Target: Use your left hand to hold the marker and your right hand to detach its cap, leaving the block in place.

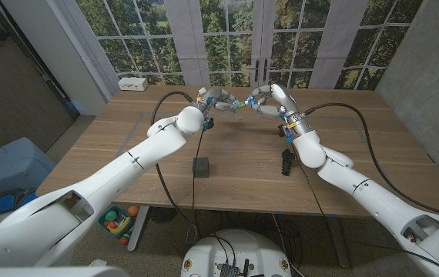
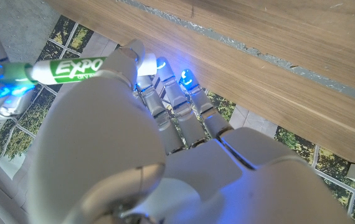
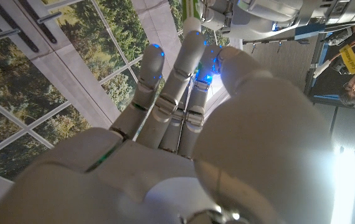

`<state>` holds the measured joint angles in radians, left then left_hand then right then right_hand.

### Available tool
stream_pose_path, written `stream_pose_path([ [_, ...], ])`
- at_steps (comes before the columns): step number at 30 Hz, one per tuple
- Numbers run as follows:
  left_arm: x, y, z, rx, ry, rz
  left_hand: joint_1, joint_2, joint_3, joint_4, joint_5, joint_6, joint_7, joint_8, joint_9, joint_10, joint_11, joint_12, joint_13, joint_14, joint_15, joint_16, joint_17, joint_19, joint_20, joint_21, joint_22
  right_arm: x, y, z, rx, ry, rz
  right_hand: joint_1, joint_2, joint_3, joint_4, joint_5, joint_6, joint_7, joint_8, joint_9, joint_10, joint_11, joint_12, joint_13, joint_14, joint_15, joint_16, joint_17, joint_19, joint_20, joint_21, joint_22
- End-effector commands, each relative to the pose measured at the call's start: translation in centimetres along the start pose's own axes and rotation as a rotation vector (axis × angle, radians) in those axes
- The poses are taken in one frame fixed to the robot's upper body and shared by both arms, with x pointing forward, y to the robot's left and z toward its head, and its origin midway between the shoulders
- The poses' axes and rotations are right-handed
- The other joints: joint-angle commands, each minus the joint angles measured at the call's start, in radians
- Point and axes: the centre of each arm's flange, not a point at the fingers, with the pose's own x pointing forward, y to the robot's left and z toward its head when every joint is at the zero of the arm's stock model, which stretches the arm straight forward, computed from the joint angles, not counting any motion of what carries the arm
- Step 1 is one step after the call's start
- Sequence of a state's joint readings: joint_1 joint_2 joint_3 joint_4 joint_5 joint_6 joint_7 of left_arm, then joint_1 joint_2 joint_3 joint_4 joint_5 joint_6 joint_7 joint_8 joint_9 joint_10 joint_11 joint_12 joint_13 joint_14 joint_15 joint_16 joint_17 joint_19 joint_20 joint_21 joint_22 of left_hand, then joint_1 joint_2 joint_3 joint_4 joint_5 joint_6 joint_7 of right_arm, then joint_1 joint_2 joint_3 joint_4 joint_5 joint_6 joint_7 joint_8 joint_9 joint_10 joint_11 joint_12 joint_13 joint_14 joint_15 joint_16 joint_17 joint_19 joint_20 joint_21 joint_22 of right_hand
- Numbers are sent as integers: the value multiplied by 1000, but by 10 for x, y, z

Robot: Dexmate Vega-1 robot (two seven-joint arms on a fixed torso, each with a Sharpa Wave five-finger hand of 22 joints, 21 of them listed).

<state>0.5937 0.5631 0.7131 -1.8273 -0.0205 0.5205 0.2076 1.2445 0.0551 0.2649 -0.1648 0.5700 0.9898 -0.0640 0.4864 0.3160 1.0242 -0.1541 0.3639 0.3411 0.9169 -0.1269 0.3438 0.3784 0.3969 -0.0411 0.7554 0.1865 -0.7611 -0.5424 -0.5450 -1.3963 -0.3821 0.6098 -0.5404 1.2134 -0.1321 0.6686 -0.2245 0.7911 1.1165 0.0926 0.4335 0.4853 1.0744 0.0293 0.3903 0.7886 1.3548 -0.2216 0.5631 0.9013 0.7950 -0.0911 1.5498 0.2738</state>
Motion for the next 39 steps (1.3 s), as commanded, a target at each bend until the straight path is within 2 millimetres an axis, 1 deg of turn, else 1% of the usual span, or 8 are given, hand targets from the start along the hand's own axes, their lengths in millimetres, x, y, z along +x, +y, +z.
stream_pose_path([
  [1,-7,4,-5,-5,-4,37,4,5,3,1,10,57,51,3,119,249,-46,6,300,14,-117,-1,7,1,-70,6,1,-6,-4,2,-12,-4,-92,4,-8,64,53,16,9,2,10,13,145,-16,71,2,13,-1,-5,3,8,-125,4,-1],
  [24,-15,10,-16,-60,4,122,7,-6,-5,2,28,72,52,3,121,270,-46,8,301,28,-117,1,17,17,-80,19,1,-10,-11,14,-95,44,-106,-23,-13,66,60,93,5,-9,-6,45,128,-31,84,23,19,2,-14,33,-5,-127,1,0],
  [26,-15,10,-16,-51,6,135,7,-6,-5,2,29,74,51,3,121,270,-46,7,301,28,-117,0,17,17,-80,20,1,-6,-11,16,-111,86,-39,-31,18,40,71,73,-23,-20,-35,31,88,-44,63,13,-1,2,-23,44,-30,-129,-1,-10],
  [28,-15,10,-14,-29,2,157,7,-7,-6,2,31,74,52,2,121,269,-46,7,303,29,-117,0,18,18,-80,21,1,-6,-11,17,-118,103,-19,-43,56,-6,78,12,-78,-27,-76,18,19,-42,18,-12,-66,12,-50,61,-89,-130,-7,-22],
  [30,-15,9,-11,13,-5,182,7,-7,-6,2,33,75,52,2,121,270,-46,6,302,29,-117,-1,18,17,-80,22,1,-6,-11,18,-132,114,-6,-100,60,-67,94,-55,-125,-14,-113,4,-35,-33,-19,-31,-119,15,-72,64,-108,-121,-10,-38],
  [32,-16,8,-7,56,-14,211,7,-8,-7,2,34,76,52,1,119,269,-46,6,303,30,-117,-1,19,17,-80,22,2,-6,-12,20,-140,125,18,-140,62,-102,102,-100,-178,-19,-145,-6,-72,-36,-46,-44,-153,20,-88,57,-112,-118,-20,-58],
  [36,-16,5,0,121,-33,251,7,-8,-7,3,36,76,51,0,119,268,-46,6,304,30,-117,-2,19,17,-81,23,2,-7,-12,25,-185,147,45,-195,57,-152,105,-176,-252,-23,-194,-24,-147,-36,-99,-68,-222,25,-106,58,-131,-95,-39,-86],
  [39,-14,4,3,140,-30,264,7,-8,-8,4,38,78,51,-3,116,267,-46,4,303,30,-117,-4,19,16,-80,24,2,-7,-13,29,-216,160,64,-213,63,-168,99,-216,-305,-42,-222,-39,-198,-57,-140,-86,-293,32,-125,57,-142,-73,-51,-95],
])
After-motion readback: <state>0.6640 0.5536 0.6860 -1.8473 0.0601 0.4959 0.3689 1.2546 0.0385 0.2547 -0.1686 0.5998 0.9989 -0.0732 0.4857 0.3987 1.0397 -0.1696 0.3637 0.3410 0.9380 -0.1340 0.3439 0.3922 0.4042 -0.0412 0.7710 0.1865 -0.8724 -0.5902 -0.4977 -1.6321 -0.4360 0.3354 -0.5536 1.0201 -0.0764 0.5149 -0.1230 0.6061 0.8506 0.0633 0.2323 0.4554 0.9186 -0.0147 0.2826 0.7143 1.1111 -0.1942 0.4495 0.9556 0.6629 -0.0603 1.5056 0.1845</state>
